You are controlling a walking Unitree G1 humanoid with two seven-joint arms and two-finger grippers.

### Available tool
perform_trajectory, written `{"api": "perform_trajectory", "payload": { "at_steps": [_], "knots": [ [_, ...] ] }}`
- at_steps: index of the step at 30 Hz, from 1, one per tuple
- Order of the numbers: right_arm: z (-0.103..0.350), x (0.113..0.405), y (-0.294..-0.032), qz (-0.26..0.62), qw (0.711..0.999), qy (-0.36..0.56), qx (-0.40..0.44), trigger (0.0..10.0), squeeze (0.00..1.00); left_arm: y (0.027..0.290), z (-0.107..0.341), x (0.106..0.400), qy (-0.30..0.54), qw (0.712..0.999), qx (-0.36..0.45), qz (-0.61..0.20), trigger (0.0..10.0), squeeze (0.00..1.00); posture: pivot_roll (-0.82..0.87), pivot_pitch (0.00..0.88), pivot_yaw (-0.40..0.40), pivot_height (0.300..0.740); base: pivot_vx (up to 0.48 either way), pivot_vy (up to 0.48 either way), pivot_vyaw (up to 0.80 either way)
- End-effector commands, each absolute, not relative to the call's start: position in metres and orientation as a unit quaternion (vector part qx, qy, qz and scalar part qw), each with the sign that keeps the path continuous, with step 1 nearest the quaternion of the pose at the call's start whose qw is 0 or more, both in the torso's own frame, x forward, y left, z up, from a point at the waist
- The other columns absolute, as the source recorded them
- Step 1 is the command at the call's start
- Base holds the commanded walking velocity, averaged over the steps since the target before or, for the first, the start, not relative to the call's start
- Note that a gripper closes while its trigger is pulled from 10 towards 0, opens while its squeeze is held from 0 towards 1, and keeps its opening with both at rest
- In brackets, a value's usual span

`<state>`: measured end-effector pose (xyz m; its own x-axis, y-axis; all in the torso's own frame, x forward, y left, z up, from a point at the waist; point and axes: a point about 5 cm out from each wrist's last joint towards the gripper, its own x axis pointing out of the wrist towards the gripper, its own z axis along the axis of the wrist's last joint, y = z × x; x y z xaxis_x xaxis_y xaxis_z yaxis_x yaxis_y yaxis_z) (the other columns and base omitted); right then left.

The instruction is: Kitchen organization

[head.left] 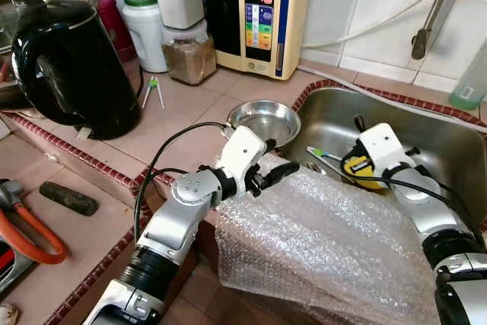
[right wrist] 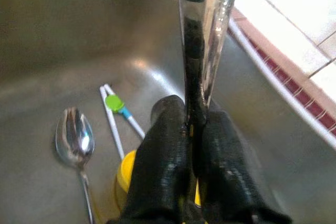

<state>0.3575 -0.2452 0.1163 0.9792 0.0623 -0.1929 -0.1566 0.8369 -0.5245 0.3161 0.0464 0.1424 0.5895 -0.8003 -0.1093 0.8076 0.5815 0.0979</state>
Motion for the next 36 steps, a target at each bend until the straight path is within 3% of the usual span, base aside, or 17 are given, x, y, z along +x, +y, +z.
{"api": "perform_trajectory", "payload": {
  "at_steps": [1, 12, 16, 19, 21, 23, 27, 36],
  "knots": [
    [0.124, 0.362, -0.244, 0.052, 0.957, 0.07, -0.276, 10.0, 1.0, 0.046, 0.145, 0.318, 0.022, 0.887, 0.08, -0.454, 10.0, 1.0, -0.08, 0.0, 0.09, 0.74, 0.0, 0.0, 0.0],
    [0.116, 0.36, -0.237, 0.065, 0.961, 0.067, -0.262, 10.0, 1.0, 0.042, 0.143, 0.318, 0.019, 0.886, 0.086, -0.455, 10.0, 1.0, -0.08, 0.0, 0.087, 0.74, 0.0, 0.0, 0.0],
    [0.117, 0.359, -0.239, 0.065, 0.962, 0.059, -0.26, 10.0, 1.0, 0.045, 0.144, 0.322, 0.015, 0.895, 0.087, -0.437, 10.0, 1.0, -0.08, 0.0, 0.086, 0.74, 0.0, 0.0, 0.0],
    [0.125, 0.359, -0.234, 0.077, 0.967, 0.022, -0.243, 10.0, 1.0, 0.052, 0.149, 0.331, -0.002, 0.918, 0.079, -0.39, 10.0, 1.0, -0.08, 0.0, 0.085, 0.74, 0.0, 0.0, 0.0],
    [0.133, 0.359, -0.228, 0.079, 0.972, -0.009, -0.222, 10.0, 1.0, 0.06, 0.154, 0.341, -0.009, 0.936, 0.072, -0.345, 10.0, 1.0, -0.08, 0.0, 0.083, 0.74, 0.0, 0.0, 0.0],
    [0.14, 0.356, -0.213, 0.103, 0.977, -0.041, -0.182, 10.0, 1.0, 0.069, 0.159, 0.351, -0.004, 0.954, 0.017, -0.301, 10.0, 1.0, -0.09, 0.0, 0.085, 0.74, 0.0, 0.0, 0.0],
    [0.14, 0.349, -0.2, 0.127, 0.971, -0.058, -0.192, 10.0, 1.0, 0.072, 0.165, 0.355, -0.011, 0.956, -0.013, -0.293, 10.0, 1.0, -0.09, 0.0, 0.086, 0.74, 0.0, 0.0, 0.0],
    [0.118, 0.301, -0.151, 0.239, 0.952, -0.05, -0.183, 10.0, 1.0, 0.094, 0.162, 0.381, 0.028, 0.982, -0.025, -0.187, 10.0, 1.0, -0.12, 0.0, 0.094, 0.74, 0.0, 0.0, 0.0]
  ]
}}
